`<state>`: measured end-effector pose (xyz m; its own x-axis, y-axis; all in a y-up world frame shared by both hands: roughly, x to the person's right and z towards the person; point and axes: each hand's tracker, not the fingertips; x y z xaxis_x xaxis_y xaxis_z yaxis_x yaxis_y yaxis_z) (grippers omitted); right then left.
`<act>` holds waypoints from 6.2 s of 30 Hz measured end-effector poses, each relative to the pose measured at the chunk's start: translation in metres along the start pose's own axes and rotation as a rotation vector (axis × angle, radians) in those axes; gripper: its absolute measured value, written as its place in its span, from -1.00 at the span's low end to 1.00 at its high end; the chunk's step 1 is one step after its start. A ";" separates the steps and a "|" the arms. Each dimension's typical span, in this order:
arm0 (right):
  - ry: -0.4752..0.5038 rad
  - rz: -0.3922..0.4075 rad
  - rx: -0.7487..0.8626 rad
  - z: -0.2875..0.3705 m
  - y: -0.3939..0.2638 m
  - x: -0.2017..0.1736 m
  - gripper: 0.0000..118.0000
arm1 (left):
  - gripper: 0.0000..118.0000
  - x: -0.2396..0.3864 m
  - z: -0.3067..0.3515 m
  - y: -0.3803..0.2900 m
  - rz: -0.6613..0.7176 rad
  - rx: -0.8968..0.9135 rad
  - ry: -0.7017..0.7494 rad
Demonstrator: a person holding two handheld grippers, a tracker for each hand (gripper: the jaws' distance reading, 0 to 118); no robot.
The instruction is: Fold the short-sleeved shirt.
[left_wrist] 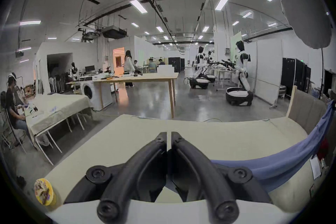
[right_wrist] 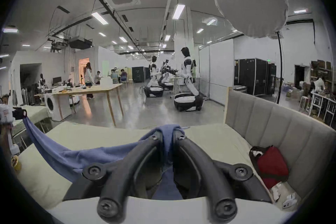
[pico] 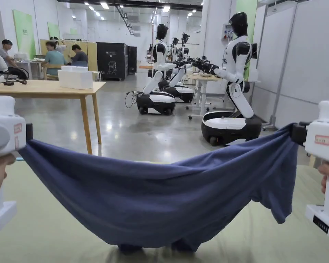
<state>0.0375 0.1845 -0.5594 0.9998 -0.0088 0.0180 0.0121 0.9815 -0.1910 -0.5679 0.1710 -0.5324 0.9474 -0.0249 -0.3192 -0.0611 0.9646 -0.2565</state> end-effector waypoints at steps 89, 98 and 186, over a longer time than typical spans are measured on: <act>0.187 0.160 -0.836 -0.137 -0.303 -0.095 0.62 | -0.97 -0.063 0.146 -0.288 -0.062 -0.546 -0.198; 0.197 0.169 -0.608 -0.058 -0.261 -0.105 -0.94 | -0.97 -0.060 0.138 -0.290 -0.066 -0.542 -0.194; 0.116 0.179 -0.448 0.290 -0.281 0.011 -1.00 | -0.59 -0.049 0.322 -0.309 -0.108 -0.448 -0.204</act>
<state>0.0403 -0.0364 -0.2212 0.9817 0.1061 -0.1580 -0.1796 0.7911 -0.5847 -0.4943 -0.0410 -0.1439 0.9951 -0.0235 -0.0961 -0.0459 0.7506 -0.6592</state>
